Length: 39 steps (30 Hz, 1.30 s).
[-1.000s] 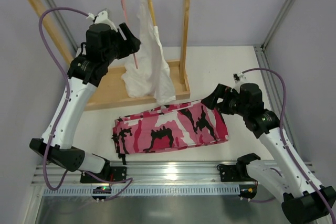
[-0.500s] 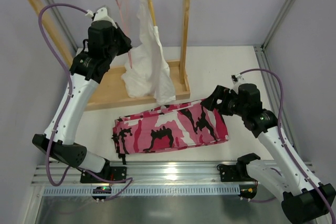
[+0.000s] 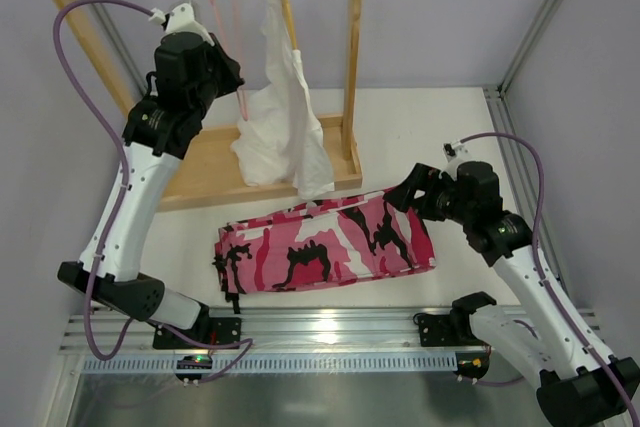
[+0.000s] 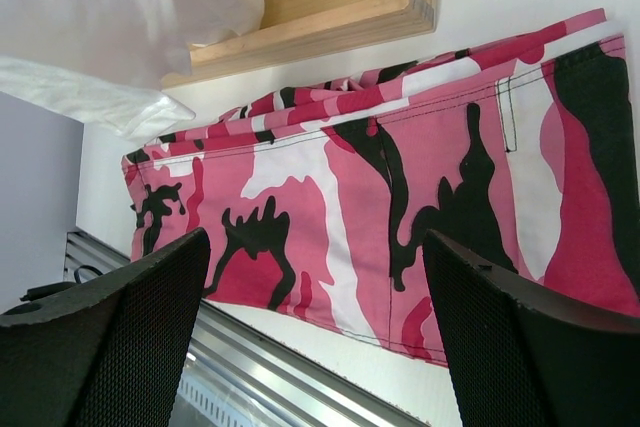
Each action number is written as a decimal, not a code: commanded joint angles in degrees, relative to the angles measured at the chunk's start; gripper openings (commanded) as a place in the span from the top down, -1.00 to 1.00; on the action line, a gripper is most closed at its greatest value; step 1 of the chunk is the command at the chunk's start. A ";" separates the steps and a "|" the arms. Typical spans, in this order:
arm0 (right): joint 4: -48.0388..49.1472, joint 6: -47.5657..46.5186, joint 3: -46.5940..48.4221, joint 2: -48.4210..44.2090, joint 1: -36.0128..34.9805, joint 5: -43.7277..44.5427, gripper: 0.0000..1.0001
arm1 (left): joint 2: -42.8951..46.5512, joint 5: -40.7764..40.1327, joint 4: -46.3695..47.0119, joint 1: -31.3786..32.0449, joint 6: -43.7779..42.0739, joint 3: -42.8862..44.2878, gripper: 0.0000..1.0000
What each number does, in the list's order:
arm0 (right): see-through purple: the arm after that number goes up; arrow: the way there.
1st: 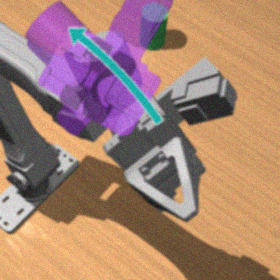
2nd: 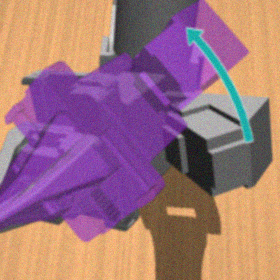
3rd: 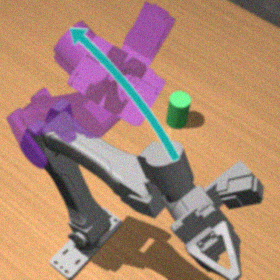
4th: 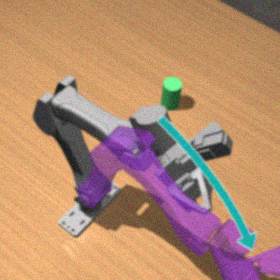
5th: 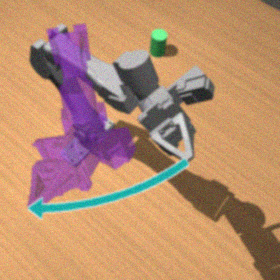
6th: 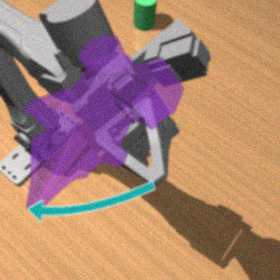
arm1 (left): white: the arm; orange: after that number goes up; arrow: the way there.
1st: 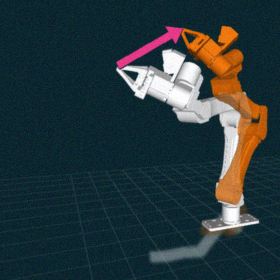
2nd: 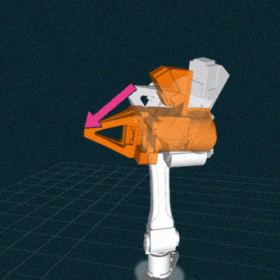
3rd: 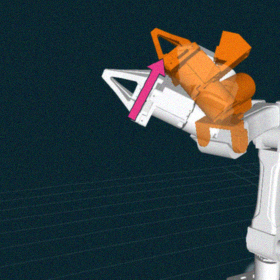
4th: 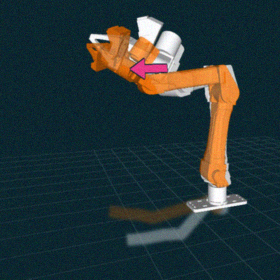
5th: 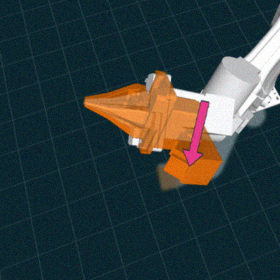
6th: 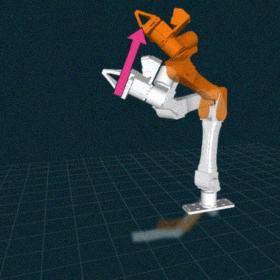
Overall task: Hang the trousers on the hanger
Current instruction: Grab a hanger with the left arm
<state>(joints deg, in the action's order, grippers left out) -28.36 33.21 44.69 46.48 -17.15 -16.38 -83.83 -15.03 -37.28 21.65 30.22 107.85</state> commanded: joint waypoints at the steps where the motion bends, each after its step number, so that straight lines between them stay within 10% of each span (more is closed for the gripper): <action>1: 0.41 0.54 -0.04 -1.04 -0.17 0.82 -0.78 | 2.09 -0.18 1.86 0.06 -3.23 2.62 0.99; 33: -5.65 -2.89 -2.59 -4.03 -0.17 2.58 -0.78 | 25.29 -0.35 -17.11 0.06 3.44 -19.96 0.99; 39: -7.50 -5.17 -0.13 -2.10 -0.34 -0.05 -0.70 | 29.41 12.36 -20.64 0.15 5.46 -28.21 0.99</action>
<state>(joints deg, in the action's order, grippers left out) -34.98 30.17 42.44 43.66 -17.15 -14.81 -56.14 -10.17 -55.61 21.63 34.11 83.22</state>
